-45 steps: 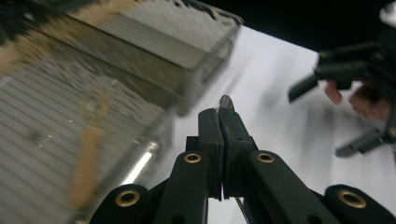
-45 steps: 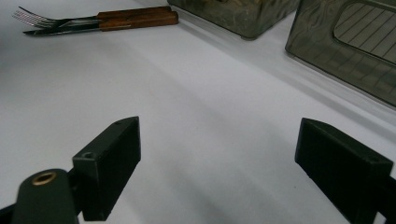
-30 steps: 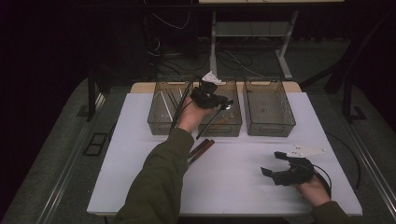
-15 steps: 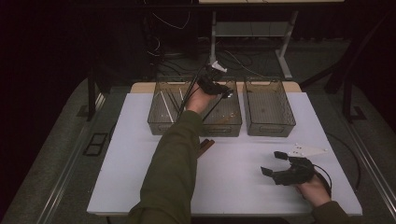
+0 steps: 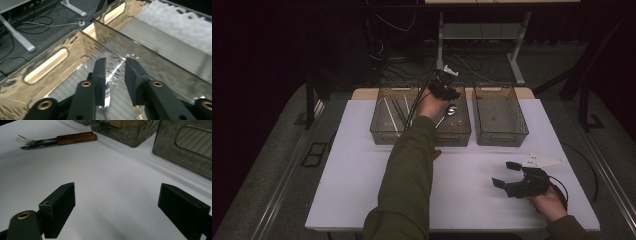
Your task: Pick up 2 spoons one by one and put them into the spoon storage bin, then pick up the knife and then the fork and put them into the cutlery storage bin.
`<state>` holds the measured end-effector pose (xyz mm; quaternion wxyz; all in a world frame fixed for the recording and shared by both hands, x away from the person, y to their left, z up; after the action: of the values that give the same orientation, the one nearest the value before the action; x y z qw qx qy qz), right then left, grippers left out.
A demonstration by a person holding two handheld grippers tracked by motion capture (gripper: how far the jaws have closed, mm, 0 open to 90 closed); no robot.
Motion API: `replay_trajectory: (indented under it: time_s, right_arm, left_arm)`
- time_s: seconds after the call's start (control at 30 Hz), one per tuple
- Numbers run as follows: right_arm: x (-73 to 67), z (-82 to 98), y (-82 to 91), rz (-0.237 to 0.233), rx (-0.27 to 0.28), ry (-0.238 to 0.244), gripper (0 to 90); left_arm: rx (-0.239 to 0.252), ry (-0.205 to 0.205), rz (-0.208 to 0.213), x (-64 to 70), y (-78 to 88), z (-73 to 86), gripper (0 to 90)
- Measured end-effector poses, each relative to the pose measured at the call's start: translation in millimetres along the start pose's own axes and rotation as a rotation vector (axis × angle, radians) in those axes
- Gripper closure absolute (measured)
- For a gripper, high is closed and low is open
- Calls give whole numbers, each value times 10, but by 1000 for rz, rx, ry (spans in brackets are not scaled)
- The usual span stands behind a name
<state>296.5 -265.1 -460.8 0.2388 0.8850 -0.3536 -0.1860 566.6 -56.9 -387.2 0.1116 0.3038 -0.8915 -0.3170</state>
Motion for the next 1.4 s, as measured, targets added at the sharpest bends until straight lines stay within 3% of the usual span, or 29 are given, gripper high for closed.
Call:
replay_trajectory:
  time_s: [0.07,0.3,0.77,1.0,1.4]
  right_arm:
    - [-6,-1,4,0,-1,-2,144]
    - [-3,-9,9,4,-1,0,144]
    - [0,1,-15,14,-13,13,144]
    - [-2,9,-24,17,-19,14,144]
    - [7,12,-21,18,-19,8,144]
  left_arm:
    - [6,-18,10,39,72,-1,630]
    - [54,-20,57,265,397,55,510]
    - [76,-52,107,636,1025,294,387]
    - [79,-62,133,787,1169,476,350]
    - [100,-10,142,859,1319,926,317]
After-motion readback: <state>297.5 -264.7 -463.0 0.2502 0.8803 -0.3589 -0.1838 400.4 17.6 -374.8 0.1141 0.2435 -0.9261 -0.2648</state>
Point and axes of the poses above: each handheld gripper's, and its own axes: y roughly backward along the jaws, z roughly out of its underside, x roughly to its right, the point moved 5 cm from there along -y, roughly forward along the jaws
